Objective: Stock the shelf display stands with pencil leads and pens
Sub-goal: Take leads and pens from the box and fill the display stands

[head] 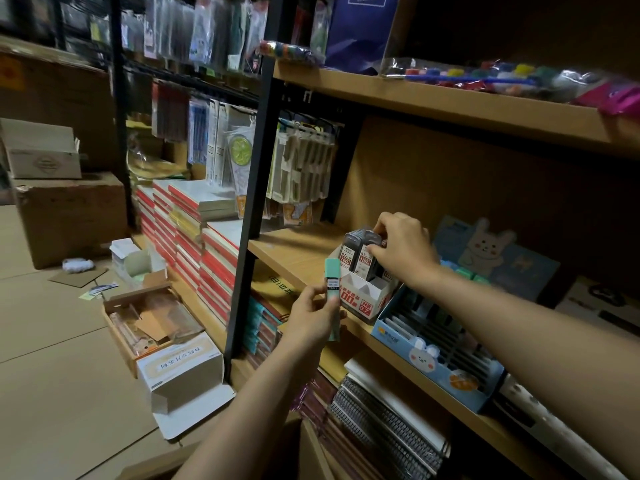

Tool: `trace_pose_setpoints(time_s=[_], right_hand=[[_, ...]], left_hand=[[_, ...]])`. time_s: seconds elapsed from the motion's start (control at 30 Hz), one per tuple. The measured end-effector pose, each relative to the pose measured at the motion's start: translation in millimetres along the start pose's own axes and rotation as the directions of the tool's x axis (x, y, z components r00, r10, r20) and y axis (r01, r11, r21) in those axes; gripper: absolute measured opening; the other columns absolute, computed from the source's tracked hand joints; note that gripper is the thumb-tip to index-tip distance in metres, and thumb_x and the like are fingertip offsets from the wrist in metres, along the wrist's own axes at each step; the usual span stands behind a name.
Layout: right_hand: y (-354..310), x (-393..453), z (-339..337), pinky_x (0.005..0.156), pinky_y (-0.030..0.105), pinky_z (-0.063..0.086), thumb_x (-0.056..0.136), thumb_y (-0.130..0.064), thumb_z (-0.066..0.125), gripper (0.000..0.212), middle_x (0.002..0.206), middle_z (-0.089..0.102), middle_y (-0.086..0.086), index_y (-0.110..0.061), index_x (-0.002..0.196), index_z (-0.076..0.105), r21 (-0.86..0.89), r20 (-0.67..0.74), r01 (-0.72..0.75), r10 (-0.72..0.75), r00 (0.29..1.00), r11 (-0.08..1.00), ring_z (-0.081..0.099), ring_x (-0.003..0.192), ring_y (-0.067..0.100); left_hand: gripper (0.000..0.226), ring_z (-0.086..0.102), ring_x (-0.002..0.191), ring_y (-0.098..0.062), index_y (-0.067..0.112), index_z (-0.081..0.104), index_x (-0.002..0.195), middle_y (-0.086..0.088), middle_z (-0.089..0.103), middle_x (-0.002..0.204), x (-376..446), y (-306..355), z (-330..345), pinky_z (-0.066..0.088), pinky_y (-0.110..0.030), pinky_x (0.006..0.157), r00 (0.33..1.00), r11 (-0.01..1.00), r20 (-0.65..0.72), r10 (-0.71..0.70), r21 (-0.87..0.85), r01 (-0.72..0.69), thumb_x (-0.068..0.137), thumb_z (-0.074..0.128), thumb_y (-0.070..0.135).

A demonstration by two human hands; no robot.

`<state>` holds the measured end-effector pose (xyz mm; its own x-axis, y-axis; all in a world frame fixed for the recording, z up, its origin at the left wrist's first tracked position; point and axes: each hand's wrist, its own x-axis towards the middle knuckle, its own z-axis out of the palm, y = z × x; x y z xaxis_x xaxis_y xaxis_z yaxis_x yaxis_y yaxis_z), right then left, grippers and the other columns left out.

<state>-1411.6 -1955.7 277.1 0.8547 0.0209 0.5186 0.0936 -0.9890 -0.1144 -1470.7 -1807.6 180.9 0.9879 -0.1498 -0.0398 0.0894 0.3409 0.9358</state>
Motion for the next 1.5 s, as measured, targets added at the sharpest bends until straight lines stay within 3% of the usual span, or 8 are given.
trace_pose_setpoints(time_s=[0.27, 0.37, 0.57, 0.8, 0.93, 1.1, 1.33, 1.5], right_hand=[[11.4, -17.3, -8.6, 0.092, 0.042, 0.045, 0.094, -0.035, 0.058, 0.032, 0.114, 0.049, 0.003, -0.019, 0.121, 0.064, -0.212, 0.114, 0.157, -0.135, 0.984, 0.965, 0.053, 0.104, 0.024], [22.6, -30.2, -28.0, 0.094, 0.035, 0.043, 0.096, -0.028, 0.055, 0.044, 0.119, 0.047, 0.001, -0.017, 0.139, 0.051, -0.001, 0.037, 0.111, -0.11, 0.993, 0.994, 0.049, 0.107, 0.016], [30.2, -76.6, -57.3, 0.078, 0.035, 0.06, 0.089, -0.03, 0.069, 0.029, 0.102, 0.069, -0.001, -0.023, 0.116, 0.063, 0.51, 0.263, -0.176, 0.042, 0.964, 0.842, 0.07, 0.089, 0.017], [40.9, -107.2, -82.0, 0.071, 0.034, 0.061, 0.077, -0.017, 0.081, 0.03, 0.087, 0.069, 0.001, -0.021, 0.097, 0.059, 0.463, 0.168, -0.199, 0.134, 0.977, 0.864, 0.071, 0.078, 0.018], [73.3, -113.4, -117.3, 0.068, 0.029, 0.061, 0.079, -0.019, 0.08, 0.03, 0.097, 0.068, 0.003, -0.019, 0.102, 0.061, 0.401, 0.072, -0.244, 0.235, 0.969, 0.883, 0.069, 0.082, 0.013], [104.8, -128.1, -132.4, 0.077, 0.038, 0.06, 0.08, -0.021, 0.079, 0.027, 0.095, 0.071, 0.001, -0.02, 0.103, 0.065, 0.246, -0.014, -0.252, 0.263, 0.965, 0.936, 0.07, 0.08, 0.014], [93.9, -108.7, -109.8, 0.069, 0.027, 0.056, 0.081, -0.025, 0.077, 0.022, 0.094, 0.07, -0.003, -0.022, 0.099, 0.064, 0.174, -0.11, -0.167, 0.188, 0.976, 0.97, 0.066, 0.079, 0.008], [75.3, -87.4, -84.3, 0.081, 0.043, 0.056, 0.084, -0.029, 0.074, 0.022, 0.096, 0.07, 0.003, -0.019, 0.102, 0.065, -0.026, -0.089, -0.164, 0.161, 0.983, 0.986, 0.066, 0.091, 0.022]], left_hand=[[0.026, 0.067, 0.096, -0.017, 0.021, 0.059, 0.121, -0.005, 0.065, 0.111, -2.8, -5.0, 7.2, 0.059, -0.029, 0.071, 0.998, 1.0, 0.055, -0.016, -0.022, 0.018, 0.096, 0.055, 0.014], [0.03, 0.068, 0.095, -0.016, 0.02, 0.058, 0.124, -0.004, 0.065, 0.111, -5.6, -5.9, 11.9, 0.059, -0.035, 0.08, 0.998, 1.0, 0.068, 0.0, 0.012, 0.0, 0.095, 0.056, 0.014], [0.021, 0.068, 0.09, -0.011, 0.027, 0.061, 0.11, -0.003, 0.064, 0.107, -21.5, -9.9, 34.0, 0.054, -0.018, 0.066, 0.969, 0.98, 0.21, 0.127, 0.122, -0.155, 0.094, 0.058, 0.014], [0.018, 0.065, 0.096, -0.007, 0.025, 0.06, 0.111, 0.001, 0.065, 0.109, -36.1, -19.1, 64.4, 0.055, -0.023, 0.077, 0.908, 0.917, 0.34, 0.245, 0.222, -0.331, 0.093, 0.059, 0.019], [0.035, 0.049, 0.114, -0.007, 0.026, 0.049, 0.125, 0.005, 0.047, 0.128, -35.7, -38.8, 63.9, 0.051, -0.027, 0.092, 0.807, 0.581, 0.441, 0.394, 0.561, -0.59, 0.092, 0.059, 0.032], [0.057, 0.018, 0.141, -0.024, 0.039, 0.028, 0.139, -0.003, 0.015, 0.153, -32.3, -63.6, 59.2, 0.029, -0.042, 0.114, 0.748, 0.125, 0.597, 0.29, 0.751, -0.648, 0.09, 0.055, 0.051], [0.058, 0.012, 0.146, -0.027, 0.049, 0.019, 0.144, -0.005, 0.009, 0.159, -22.5, -64.9, 48.6, 0.021, -0.045, 0.118, 0.736, -0.042, 0.616, 0.28, 0.774, -0.632, 0.093, 0.046, 0.055], [0.07, -0.008, 0.149, -0.026, 0.052, 0.001, 0.147, -0.006, -0.006, 0.162, -22.7, -74.1, 43.4, 0.01, -0.047, 0.121, 0.738, -0.07, 0.627, 0.249, 0.772, -0.632, 0.094, 0.047, 0.051]])
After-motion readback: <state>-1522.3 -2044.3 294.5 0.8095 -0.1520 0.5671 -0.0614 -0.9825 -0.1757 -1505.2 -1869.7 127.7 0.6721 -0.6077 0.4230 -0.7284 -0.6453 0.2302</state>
